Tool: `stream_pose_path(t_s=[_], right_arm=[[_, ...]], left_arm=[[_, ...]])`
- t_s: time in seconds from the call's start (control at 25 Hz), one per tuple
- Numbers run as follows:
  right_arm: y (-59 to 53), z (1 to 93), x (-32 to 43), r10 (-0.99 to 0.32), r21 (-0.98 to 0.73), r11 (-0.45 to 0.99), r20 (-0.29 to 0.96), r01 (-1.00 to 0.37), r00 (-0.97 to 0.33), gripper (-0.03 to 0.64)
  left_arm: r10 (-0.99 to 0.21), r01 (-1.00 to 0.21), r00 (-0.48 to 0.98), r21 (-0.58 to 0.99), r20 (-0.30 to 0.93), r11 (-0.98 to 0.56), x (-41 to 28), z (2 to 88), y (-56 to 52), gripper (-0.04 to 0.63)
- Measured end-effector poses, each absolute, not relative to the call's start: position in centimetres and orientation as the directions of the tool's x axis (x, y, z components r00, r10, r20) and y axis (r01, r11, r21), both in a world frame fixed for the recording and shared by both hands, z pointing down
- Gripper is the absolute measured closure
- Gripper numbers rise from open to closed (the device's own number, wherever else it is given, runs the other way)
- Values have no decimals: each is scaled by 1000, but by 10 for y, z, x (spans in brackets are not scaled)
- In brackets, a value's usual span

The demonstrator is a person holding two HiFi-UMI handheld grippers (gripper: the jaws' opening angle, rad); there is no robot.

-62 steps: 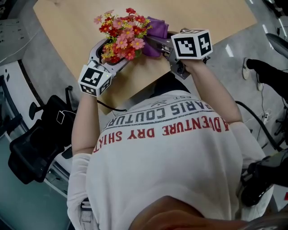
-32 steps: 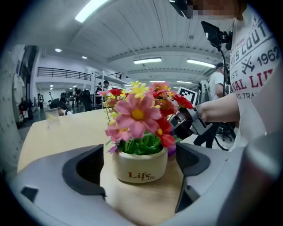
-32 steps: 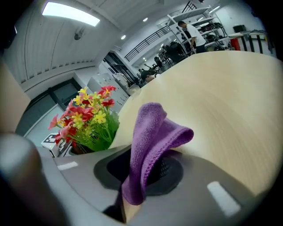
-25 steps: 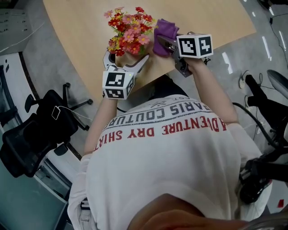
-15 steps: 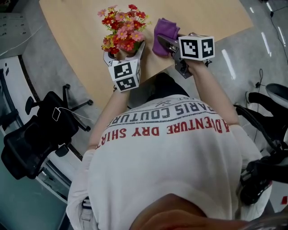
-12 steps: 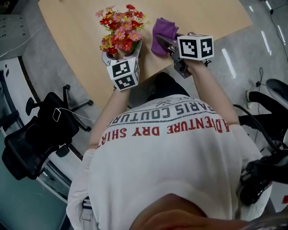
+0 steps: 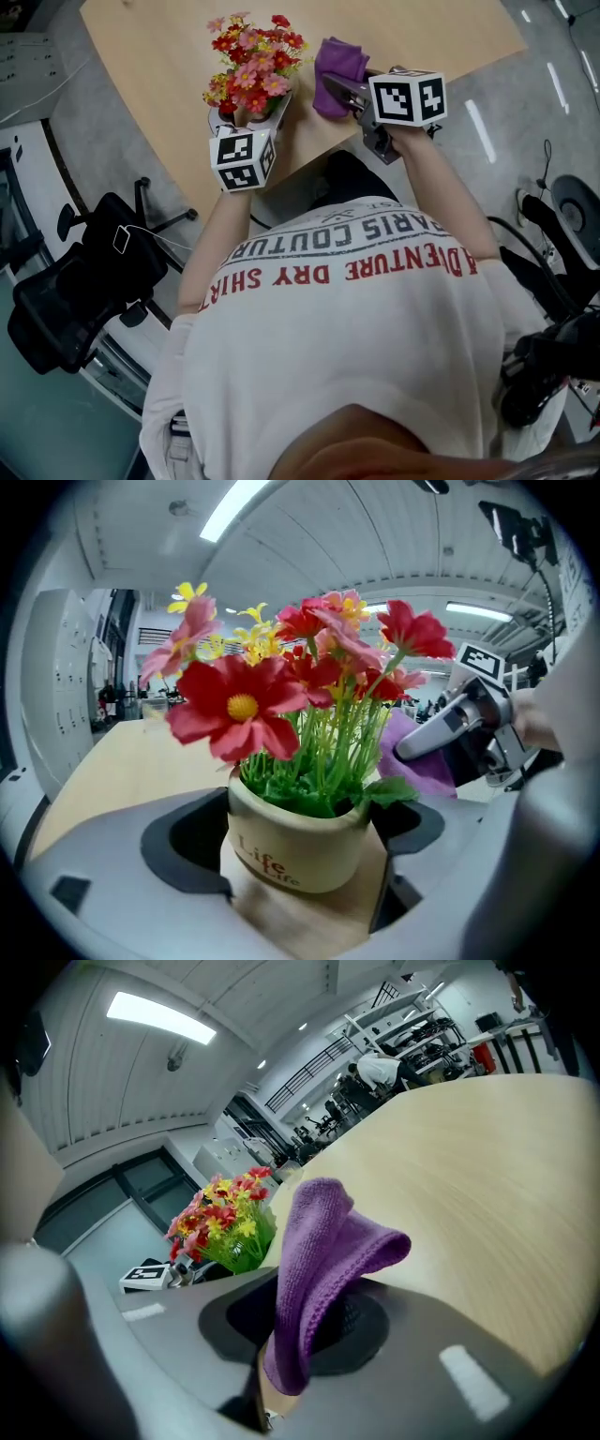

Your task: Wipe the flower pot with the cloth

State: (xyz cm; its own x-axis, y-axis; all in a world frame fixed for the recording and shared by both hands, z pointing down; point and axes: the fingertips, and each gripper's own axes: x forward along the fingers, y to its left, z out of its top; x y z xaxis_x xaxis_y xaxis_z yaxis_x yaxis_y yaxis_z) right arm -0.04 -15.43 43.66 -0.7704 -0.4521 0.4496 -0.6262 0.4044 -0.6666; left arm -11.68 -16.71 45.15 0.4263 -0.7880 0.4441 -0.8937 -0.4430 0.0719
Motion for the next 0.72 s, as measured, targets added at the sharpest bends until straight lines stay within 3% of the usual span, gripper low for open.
stream_pose_path(t_s=[0.4,0.72], right_arm=[[-153,425,-24,-367,-733,436,384,-522,-847,571],[-155,423,-29,-289,-771,447,356,-454,-889,571]], left_arm=[[-538,-641,699,80,470,-763,-113,456,-157,110],[-450,-554,745,81,493,-829,-100,455,-153,110]])
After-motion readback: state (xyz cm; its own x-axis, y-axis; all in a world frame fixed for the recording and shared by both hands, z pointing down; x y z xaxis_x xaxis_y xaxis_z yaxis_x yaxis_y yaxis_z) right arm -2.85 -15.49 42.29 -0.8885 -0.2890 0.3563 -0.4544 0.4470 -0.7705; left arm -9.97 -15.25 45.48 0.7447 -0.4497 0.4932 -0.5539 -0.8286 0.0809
